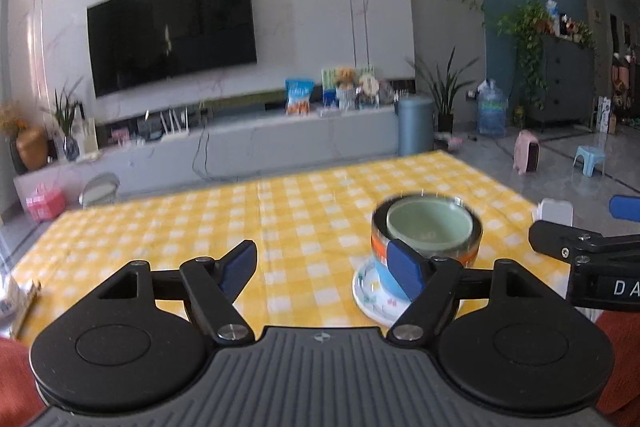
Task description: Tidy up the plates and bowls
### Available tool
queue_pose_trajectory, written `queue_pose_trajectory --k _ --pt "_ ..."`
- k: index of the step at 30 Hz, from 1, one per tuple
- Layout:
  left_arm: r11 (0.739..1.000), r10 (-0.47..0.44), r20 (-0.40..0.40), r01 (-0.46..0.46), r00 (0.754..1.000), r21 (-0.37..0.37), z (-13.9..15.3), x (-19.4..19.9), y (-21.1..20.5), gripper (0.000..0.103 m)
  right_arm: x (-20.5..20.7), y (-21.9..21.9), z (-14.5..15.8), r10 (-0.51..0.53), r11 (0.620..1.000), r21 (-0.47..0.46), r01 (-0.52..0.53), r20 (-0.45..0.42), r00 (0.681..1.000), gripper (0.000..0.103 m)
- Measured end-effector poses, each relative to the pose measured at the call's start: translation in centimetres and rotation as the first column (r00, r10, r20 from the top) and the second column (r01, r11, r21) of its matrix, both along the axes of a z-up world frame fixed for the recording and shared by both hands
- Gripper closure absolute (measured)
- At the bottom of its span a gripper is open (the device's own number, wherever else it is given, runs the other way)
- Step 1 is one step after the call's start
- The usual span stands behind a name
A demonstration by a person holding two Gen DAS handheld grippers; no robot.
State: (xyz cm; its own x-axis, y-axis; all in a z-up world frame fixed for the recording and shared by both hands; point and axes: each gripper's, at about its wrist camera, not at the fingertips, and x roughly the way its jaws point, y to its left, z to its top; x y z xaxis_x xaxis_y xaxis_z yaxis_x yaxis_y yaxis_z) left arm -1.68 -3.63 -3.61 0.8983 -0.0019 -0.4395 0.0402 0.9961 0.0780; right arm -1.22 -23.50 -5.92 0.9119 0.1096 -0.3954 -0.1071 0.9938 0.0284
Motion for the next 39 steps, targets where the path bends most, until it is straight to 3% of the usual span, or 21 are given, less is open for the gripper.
queue_pose_trajectory --k 5,13,20,39 --pt "1.0 0.025 -0.085 -0.024 0.996 0.016 -1.3 0.5 0.3 0.016 0.3 1.0 -1.6 0.001 0.999 -0.038 -0.001 -0.014 1.0 0.003" --pt "0.999 0.02 -0.145 -0.016 0.989 0.028 -3.1 0.6 0.2 0.016 1.3 1.7 -2.8 0.021 0.998 -0.066 -0.025 -0.065 0.998 0.003" --pt "0.999 0.024 -0.156 -0.021 0.987 0.024 -3.3 0.6 0.7 0.016 1.9 1.1 -3.2 0.023 0.999 -0.022 -0.025 -0.106 0.994 0.003" --pt "0.999 0.031 -0.15 -0.027 0.988 0.028 -3.1 0.5 0.6 0.016 2.0 1.3 -3.5 0.023 0.999 -0.024 -0.026 -0.113 0.993 0.003"
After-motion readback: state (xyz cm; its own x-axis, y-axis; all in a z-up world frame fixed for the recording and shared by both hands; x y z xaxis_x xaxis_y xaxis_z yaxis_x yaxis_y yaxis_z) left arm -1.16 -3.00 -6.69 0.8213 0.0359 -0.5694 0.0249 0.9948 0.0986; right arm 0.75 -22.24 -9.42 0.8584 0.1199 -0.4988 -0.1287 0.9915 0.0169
